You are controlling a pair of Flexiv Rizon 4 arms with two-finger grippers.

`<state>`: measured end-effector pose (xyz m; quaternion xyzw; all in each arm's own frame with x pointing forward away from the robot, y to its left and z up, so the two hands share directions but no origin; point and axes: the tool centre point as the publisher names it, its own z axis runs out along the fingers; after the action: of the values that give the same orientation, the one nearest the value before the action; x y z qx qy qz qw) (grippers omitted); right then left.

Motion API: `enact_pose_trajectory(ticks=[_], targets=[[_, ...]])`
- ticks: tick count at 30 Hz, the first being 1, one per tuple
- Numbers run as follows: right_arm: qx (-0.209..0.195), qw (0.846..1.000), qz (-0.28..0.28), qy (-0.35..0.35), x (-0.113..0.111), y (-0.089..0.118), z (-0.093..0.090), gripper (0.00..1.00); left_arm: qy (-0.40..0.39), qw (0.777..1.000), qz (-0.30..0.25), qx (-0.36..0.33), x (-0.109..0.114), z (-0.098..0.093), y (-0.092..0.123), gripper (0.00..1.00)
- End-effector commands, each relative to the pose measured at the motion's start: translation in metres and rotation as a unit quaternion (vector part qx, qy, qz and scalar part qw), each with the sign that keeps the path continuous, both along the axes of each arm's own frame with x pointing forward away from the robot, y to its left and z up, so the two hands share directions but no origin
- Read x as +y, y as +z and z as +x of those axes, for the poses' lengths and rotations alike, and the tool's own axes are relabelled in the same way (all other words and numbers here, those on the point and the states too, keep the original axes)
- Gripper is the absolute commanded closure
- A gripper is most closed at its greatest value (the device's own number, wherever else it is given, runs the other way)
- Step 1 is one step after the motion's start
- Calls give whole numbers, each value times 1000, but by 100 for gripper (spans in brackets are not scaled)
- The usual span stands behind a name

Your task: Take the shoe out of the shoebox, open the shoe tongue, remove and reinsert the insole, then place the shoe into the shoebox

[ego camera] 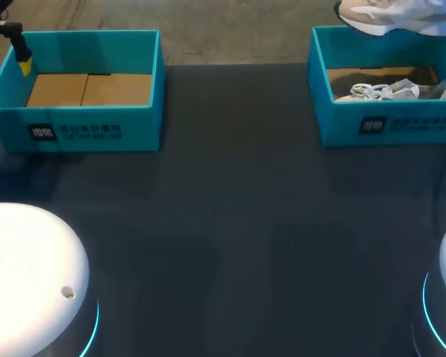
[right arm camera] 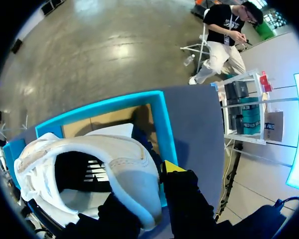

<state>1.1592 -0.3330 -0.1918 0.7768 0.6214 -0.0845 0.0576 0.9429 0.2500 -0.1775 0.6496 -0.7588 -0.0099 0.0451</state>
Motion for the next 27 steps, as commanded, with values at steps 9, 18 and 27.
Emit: enact_pose_trajectory(ticks=[9, 18, 27], targets=[[-15, 1000, -17, 5, 1, 0, -8, 100, 0, 1000, 1, -1, 0, -2, 0, 0], [-13, 1000, -23, 8, 0, -27, -6, 100, 0, 1000, 1, -1, 0, -2, 0, 0], [-7, 1000, -18, 5, -4, -54, -10, 100, 0, 1000, 1, -1, 0, -2, 0, 0]])
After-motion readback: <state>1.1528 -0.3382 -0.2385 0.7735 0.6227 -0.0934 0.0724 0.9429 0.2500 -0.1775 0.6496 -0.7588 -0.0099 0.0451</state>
